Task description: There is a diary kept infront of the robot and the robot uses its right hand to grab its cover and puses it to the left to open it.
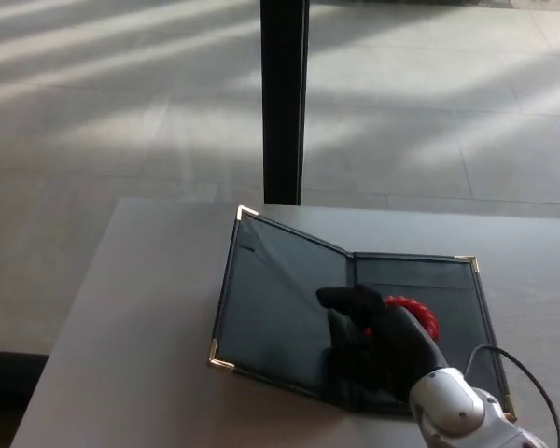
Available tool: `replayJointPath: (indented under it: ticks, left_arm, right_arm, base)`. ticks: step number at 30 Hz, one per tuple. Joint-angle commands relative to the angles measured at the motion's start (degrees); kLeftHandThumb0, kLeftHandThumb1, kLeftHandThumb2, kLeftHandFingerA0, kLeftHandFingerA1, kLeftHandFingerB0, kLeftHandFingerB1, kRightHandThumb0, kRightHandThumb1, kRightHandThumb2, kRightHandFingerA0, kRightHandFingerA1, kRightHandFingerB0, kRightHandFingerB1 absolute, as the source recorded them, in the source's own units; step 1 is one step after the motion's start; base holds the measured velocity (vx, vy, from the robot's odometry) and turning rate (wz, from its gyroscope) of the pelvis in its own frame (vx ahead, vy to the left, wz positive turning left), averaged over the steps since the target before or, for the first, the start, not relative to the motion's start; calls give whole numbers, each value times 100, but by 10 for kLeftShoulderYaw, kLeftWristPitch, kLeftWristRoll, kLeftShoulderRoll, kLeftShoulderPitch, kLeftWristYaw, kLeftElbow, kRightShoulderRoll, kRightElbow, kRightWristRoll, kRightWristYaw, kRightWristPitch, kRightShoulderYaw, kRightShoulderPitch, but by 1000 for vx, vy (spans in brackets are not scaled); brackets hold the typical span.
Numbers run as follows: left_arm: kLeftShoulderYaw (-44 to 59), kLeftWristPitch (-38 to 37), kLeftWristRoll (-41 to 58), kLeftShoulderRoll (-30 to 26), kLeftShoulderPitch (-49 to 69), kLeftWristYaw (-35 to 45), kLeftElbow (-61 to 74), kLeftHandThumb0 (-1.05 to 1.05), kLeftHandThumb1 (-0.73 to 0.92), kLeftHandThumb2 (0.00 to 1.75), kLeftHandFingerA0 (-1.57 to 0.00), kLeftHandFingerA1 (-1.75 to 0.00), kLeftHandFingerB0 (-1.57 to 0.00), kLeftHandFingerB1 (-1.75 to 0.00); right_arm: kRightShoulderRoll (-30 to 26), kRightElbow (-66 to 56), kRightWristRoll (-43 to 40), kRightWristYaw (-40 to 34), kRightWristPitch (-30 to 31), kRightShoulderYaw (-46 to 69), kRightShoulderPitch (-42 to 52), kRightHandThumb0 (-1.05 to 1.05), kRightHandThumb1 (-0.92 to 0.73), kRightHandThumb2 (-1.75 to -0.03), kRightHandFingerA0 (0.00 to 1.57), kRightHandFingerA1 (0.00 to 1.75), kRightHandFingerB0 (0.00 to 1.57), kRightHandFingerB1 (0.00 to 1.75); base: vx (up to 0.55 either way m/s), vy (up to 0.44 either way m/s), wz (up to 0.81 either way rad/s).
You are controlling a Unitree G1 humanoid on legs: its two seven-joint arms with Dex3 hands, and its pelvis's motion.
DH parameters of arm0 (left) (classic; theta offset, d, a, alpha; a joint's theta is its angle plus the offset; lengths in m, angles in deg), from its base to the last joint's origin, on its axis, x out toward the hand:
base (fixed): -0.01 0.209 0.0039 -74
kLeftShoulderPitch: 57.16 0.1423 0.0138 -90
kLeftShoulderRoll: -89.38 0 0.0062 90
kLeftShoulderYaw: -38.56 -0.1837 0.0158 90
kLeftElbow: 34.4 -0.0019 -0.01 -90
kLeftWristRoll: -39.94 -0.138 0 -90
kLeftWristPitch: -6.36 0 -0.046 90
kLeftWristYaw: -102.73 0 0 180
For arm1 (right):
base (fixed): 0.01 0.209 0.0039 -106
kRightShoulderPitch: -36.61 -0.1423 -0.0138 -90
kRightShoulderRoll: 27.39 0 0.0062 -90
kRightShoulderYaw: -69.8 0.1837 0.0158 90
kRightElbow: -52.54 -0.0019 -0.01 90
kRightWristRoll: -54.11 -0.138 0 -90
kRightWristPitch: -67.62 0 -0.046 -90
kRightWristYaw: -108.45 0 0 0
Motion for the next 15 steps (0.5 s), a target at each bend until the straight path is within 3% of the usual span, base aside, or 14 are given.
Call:
replayJointPath:
  ticks: [1,2,3,4,5,6,8,9,10,11,12,13,14,15]
  left_arm:
    - [-11,-14,-11,-12,-2,-12,-4,-105,92,106,-32,-160,-23,-138]
    - [-10,-12,-10,-12,-4,-17,-4,-105,92,106,-34,-159,-24,-138]
    - [-10,-12,-10,-12,-6,-19,-4,-93,60,143,-46,-120,0,-88]
    - [-11,-12,-10,-12,-7,-19,-3,-93,60,143,-46,-120,0,-88]
    - [-13,-12,-11,-12,-9,-20,-4,-105,92,106,-34,-160,-25,-141]
    - [-14,-10,-11,-11,-13,-23,-2,-98,63,147,-44,-122,0,-91]
    - [-23,-15,-19,-10,-12,-20,-1,-94,59,143,-48,-122,0,-88]
    - [-25,-14,-19,-10,-11,-13,0,-84,54,137,-39,-111,-3,-85]
    - [-26,-15,-19,-10,-12,-14,0,-84,54,137,-39,-111,-3,-85]
    - [-23,-15,-14,-9,-13,-10,0,-105,92,105,-30,-160,-22,-138]
    - [-24,-15,-13,-9,-14,-10,1,-105,92,105,-30,-160,-22,-138]
    - [-26,-15,-14,-9,-15,-13,3,-105,92,105,-31,-160,-22,-137]
    - [-26,-15,-13,-10,-15,-13,2,-105,92,104,-30,-159,-21,-137]
    - [-27,-15,-13,-11,-15,-12,2,-105,92,104,-30,-159,-21,-137]
  right_arm:
    - [-6,182,46,-13,-81,62,-115,-85,-92,-72,42,89,22,45]
    - [-3,199,50,-13,-95,61,-127,-71,-68,-115,64,94,5,49]
    - [2,211,51,-15,-101,62,-135,-85,-92,-69,60,117,24,47]
    - [8,222,52,-19,-103,64,-143,-85,-92,-69,60,117,24,47]
    - [18,227,49,-23,-99,68,-150,-86,-91,-68,74,132,21,44]
    - [23,241,51,-17,-104,65,-162,-88,-92,-69,71,146,27,46]
    - [47,268,62,-14,-107,50,-184,-86,-92,-68,55,79,22,45]
    - [59,278,67,-11,-98,42,-195,-87,-92,-68,67,101,20,43]
    - [59,282,68,-11,-101,44,-196,-87,-92,-68,67,101,20,43]
    - [76,299,83,-7,-116,22,-203,-87,-72,-108,84,100,15,51]
    - [78,305,86,-6,-121,23,-206,-87,-72,-108,84,100,15,51]
    - [98,315,93,0,-128,8,-210,-92,-92,-68,79,98,20,41]
    - [107,313,93,8,-138,3,-206,-92,-92,-68,65,88,18,41]
    - [111,314,94,11,-144,3,-205,-92,-92,-68,65,88,18,41]
  base:
    - [0,0,0]
    - [0,0,0]
    - [0,0,0]
    - [0,0,0]
    - [0,0,0]
    - [0,0,0]
    - [0,0,0]
    - [0,0,0]
    - [0,0,0]
    - [0,0,0]
    - [0,0,0]
    - [0,0,0]
    - [0,0,0]
    - [0,0,0]
